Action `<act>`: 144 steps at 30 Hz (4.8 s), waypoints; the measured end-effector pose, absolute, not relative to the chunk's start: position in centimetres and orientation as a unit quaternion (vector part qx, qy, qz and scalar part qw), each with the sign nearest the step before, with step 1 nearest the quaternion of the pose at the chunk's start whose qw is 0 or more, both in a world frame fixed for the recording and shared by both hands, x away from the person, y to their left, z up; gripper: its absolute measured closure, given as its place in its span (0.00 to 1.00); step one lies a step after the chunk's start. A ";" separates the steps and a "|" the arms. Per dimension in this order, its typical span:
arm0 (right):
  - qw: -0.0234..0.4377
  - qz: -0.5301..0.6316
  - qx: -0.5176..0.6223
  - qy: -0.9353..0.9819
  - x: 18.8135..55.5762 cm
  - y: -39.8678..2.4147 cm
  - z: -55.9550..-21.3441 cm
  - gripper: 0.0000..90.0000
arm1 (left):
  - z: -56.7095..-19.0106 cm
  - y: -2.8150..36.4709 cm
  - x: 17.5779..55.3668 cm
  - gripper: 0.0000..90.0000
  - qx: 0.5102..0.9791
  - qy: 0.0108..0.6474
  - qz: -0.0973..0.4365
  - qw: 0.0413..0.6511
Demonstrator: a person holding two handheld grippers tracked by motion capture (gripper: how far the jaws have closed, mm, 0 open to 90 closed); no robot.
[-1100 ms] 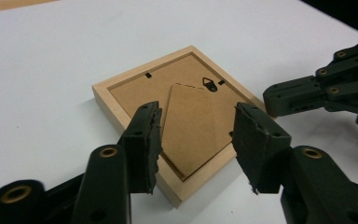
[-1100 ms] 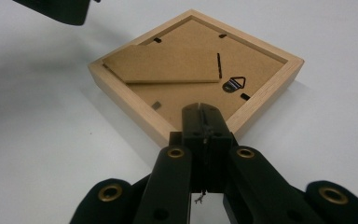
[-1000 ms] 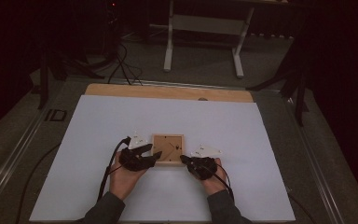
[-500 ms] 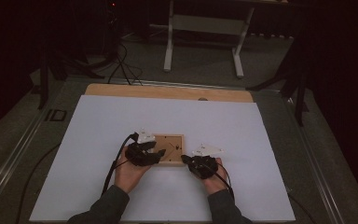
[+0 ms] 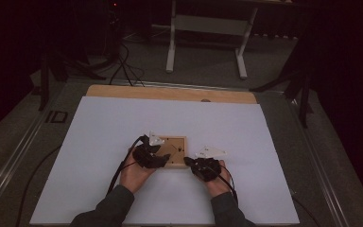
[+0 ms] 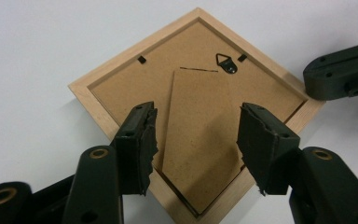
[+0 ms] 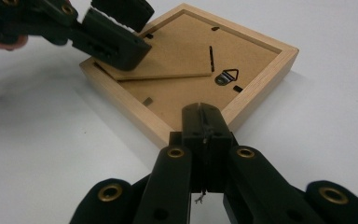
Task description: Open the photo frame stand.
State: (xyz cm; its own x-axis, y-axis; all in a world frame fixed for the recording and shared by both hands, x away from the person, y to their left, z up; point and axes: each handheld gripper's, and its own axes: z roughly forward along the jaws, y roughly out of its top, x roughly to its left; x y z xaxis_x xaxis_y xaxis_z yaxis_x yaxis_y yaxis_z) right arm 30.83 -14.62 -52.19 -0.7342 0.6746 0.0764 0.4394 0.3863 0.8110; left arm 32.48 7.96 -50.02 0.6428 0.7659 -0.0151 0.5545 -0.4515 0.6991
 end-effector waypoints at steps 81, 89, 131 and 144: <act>0.133 0.441 0.339 0.820 30.8 -14.7 -52.3 0.99 | -49.4 10.9 29.8 1.00 0.854 0.390 0.116 0.325; 0.133 0.441 0.339 0.821 30.8 -14.7 -52.3 0.99 | -49.5 10.7 30.3 1.00 0.848 0.401 0.117 0.326; 0.133 0.441 0.336 0.822 30.9 -14.7 -52.2 0.99 | -48.6 8.9 34.1 0.56 0.800 0.462 0.024 0.382; 0.134 0.440 0.335 0.822 30.8 -14.6 -52.2 0.99 | -48.9 9.0 35.5 0.56 0.771 0.496 -0.012 0.399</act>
